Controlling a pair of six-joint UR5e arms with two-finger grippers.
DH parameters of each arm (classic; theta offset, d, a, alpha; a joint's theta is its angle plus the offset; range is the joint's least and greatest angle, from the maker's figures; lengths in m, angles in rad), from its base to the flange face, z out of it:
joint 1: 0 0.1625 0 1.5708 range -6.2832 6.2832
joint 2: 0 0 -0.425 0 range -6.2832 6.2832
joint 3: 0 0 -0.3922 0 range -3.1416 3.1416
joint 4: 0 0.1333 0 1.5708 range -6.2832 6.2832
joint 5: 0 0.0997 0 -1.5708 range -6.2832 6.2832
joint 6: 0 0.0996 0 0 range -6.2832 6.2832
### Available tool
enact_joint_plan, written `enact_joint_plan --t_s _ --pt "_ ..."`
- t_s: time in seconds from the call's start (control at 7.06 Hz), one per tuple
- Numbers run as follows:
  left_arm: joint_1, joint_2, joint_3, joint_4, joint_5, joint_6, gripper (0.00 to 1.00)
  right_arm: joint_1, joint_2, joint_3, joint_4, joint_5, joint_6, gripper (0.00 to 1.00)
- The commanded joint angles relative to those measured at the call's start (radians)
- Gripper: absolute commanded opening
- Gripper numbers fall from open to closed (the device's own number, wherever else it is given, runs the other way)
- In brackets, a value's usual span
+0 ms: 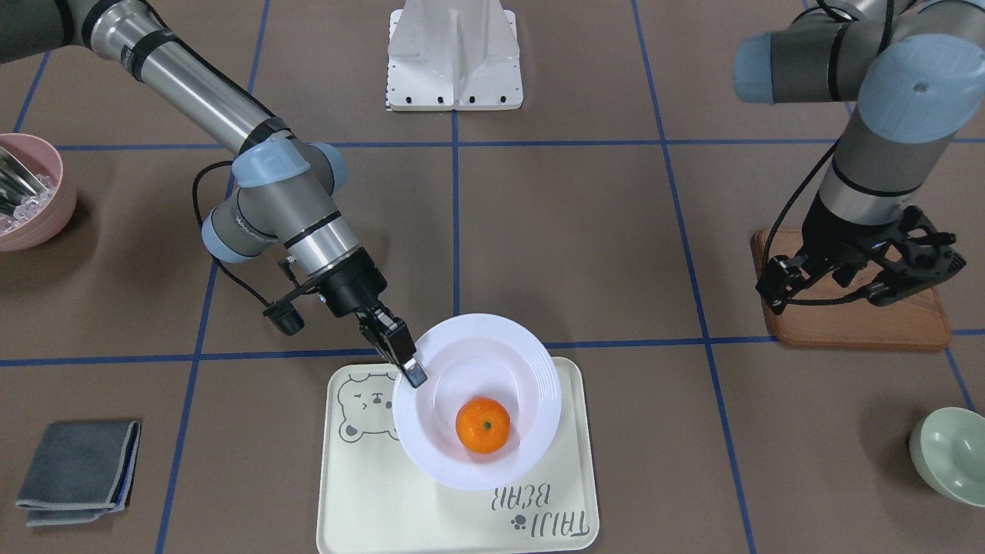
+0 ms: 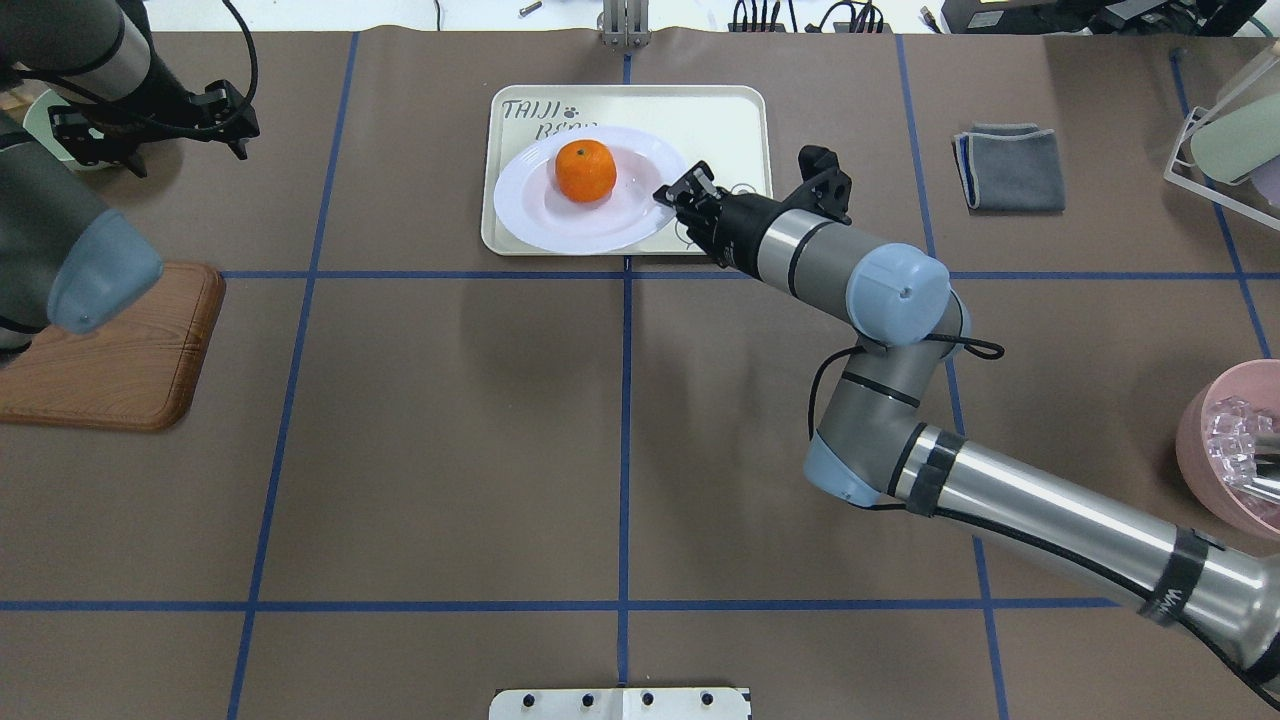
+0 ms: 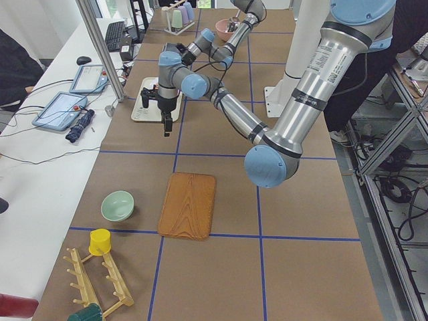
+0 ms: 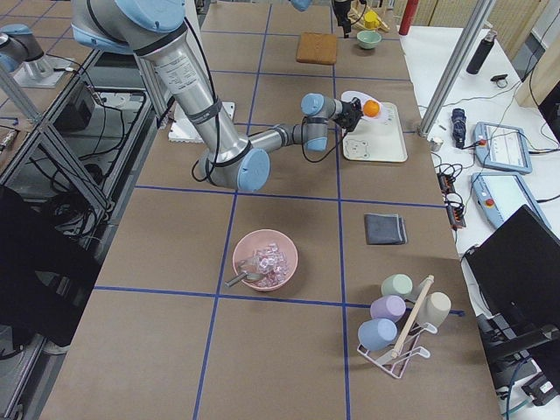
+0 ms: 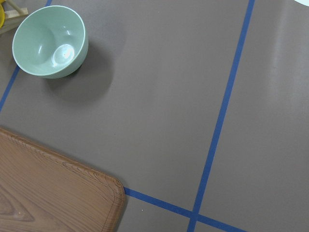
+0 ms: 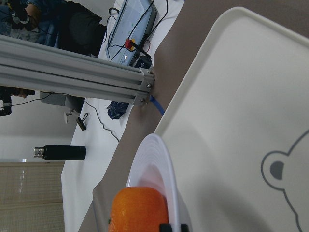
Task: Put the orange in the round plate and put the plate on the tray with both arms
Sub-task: 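Slide the plate with the right gripper onto the cream bear tray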
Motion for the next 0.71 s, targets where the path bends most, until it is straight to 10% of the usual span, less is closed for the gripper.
enact_joint_plan --t_s 0.0,0.28,0.42,0.57 --pt "-0.009 0.0 0.001 0.001 -0.001 0.002 0.98 0.018 0.086 -0.138 -0.032 -0.002 0.0 0.0" --pt "-0.01 0.0 0.001 0.001 -0.007 0.0 0.98 0.016 0.086 -0.155 -0.035 0.004 -0.003 0.0" --pt "-0.01 0.0 0.001 0.001 -0.007 0.0 0.98 0.016 0.08 -0.155 -0.036 0.01 -0.011 0.26" --pt "-0.012 0.0 0.001 0.001 -0.007 0.0 0.98 0.016 0.067 -0.146 -0.086 0.045 -0.086 0.99"
